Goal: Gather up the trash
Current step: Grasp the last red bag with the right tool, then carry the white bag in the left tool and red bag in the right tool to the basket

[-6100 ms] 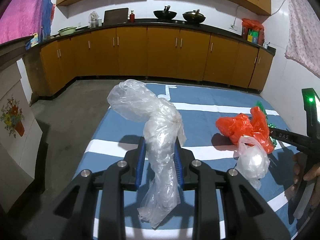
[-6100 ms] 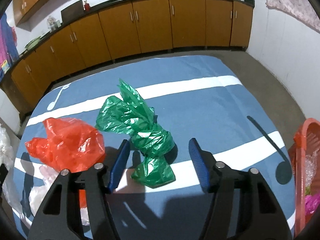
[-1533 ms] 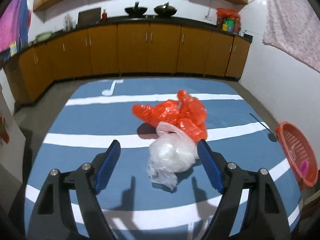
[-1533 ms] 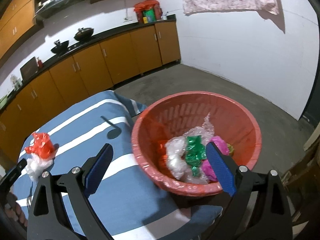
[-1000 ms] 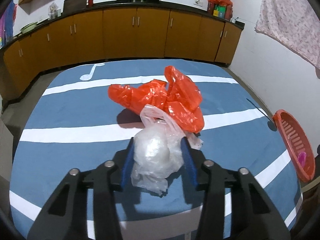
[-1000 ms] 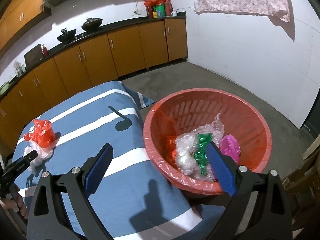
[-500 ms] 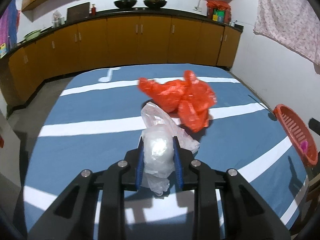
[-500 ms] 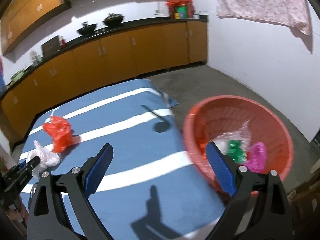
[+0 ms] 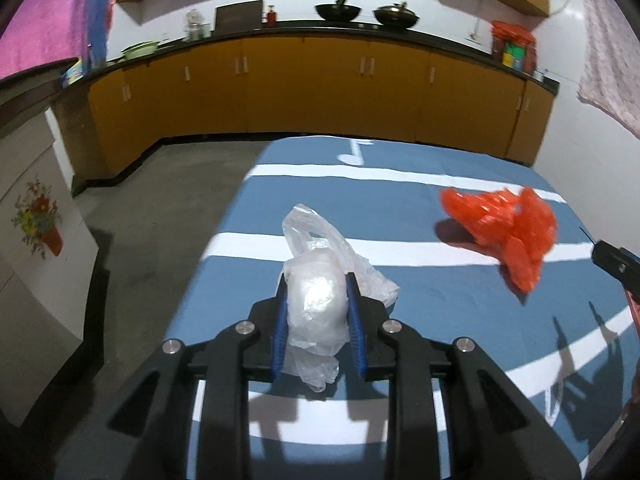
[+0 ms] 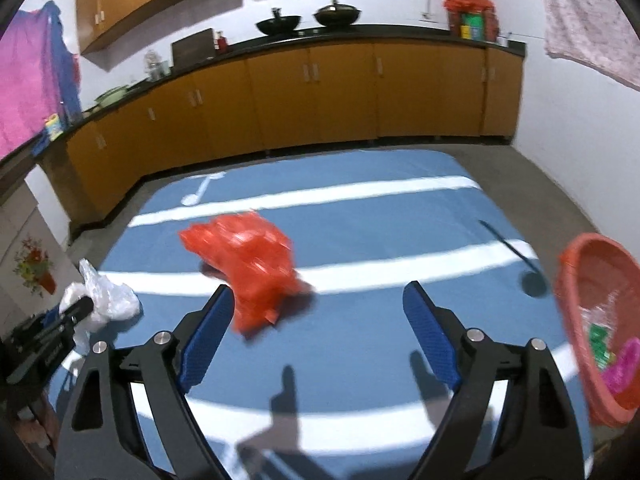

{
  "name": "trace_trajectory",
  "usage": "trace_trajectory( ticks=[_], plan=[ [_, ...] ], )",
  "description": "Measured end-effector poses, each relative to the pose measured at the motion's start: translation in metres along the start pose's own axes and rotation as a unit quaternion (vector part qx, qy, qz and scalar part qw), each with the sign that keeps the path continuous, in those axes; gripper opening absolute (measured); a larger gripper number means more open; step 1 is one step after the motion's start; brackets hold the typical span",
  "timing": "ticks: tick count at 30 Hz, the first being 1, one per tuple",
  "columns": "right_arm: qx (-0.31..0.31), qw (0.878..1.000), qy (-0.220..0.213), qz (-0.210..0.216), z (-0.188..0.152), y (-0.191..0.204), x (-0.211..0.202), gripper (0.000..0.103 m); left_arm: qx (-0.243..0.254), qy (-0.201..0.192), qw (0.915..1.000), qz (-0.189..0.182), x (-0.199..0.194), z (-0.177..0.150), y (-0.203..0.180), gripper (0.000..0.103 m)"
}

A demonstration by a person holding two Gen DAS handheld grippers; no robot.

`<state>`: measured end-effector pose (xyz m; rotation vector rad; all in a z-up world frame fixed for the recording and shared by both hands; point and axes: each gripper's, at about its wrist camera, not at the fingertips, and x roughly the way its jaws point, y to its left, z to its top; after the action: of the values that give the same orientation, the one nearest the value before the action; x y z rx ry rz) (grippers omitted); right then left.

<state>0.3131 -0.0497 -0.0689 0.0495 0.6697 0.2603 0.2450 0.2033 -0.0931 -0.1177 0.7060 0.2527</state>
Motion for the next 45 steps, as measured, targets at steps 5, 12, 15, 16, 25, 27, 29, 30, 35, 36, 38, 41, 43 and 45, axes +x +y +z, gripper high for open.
trace_trajectory(
  ticks=[5, 12, 15, 16, 25, 27, 29, 30, 35, 36, 38, 41, 43, 45],
  plan=[
    [-0.002, 1.0, 0.002, 0.015, 0.018, 0.022, 0.03, 0.085, -0.014, -0.001, 0.9999, 0.01, 0.002, 0.004, 0.014, 0.026],
    [-0.021, 0.999, 0.034, 0.008, 0.019, 0.028, 0.055, 0.073, -0.019, -0.002, 0.9998, 0.01, 0.008, 0.012, 0.016, 0.027],
    [-0.025, 0.999, 0.046, 0.008, 0.015, 0.027, 0.059, 0.064, -0.016, -0.003, 0.9998, 0.006, 0.01, 0.012, 0.014, 0.027],
    [-0.027, 0.998, 0.05, 0.009, 0.014, 0.026, 0.06, 0.056, -0.016, -0.003, 0.9999, 0.004, 0.01, 0.013, 0.012, 0.027],
    [-0.03, 0.998, 0.058, 0.013, -0.001, 0.016, 0.045, 0.023, -0.006, -0.009, 0.9999, -0.01, 0.005, 0.017, -0.001, 0.027],
    [-0.024, 0.998, 0.058, 0.008, -0.005, 0.01, 0.039, 0.023, -0.005, -0.01, 0.9999, -0.012, 0.004, 0.017, -0.003, 0.027],
    [-0.018, 0.998, 0.059, 0.002, -0.009, 0.002, 0.032, 0.023, -0.004, -0.01, 0.9998, -0.016, 0.004, 0.016, -0.004, 0.027],
    [-0.016, 0.998, 0.059, -0.001, -0.01, -0.001, 0.029, 0.023, -0.003, -0.01, 0.9998, -0.017, 0.003, 0.017, -0.005, 0.027],
    [-0.008, 0.998, 0.058, -0.017, -0.02, -0.017, 0.013, 0.023, 0.003, -0.011, 0.9996, -0.027, -0.003, 0.015, -0.012, 0.027],
    [-0.008, 0.998, 0.057, -0.02, -0.021, -0.019, 0.01, 0.023, 0.004, -0.012, 0.9995, -0.029, -0.005, 0.015, -0.013, 0.027],
    [-0.011, 0.998, 0.054, -0.027, -0.025, -0.024, 0.003, 0.023, 0.006, -0.014, 0.9993, -0.034, -0.007, 0.016, -0.016, 0.027],
    [-0.012, 0.998, 0.049, -0.037, -0.029, -0.032, -0.01, 0.023, 0.01, -0.015, 0.999, -0.041, -0.012, 0.015, -0.023, 0.027],
    [-0.009, 0.998, 0.047, -0.041, -0.03, -0.039, -0.016, 0.023, 0.015, -0.018, 0.9987, -0.046, -0.015, 0.015, -0.029, 0.027],
    [-0.002, 0.998, 0.043, -0.047, -0.03, -0.047, -0.023, 0.023, 0.022, -0.02, 0.9982, -0.052, -0.02, 0.015, -0.036, 0.027]
  ],
)
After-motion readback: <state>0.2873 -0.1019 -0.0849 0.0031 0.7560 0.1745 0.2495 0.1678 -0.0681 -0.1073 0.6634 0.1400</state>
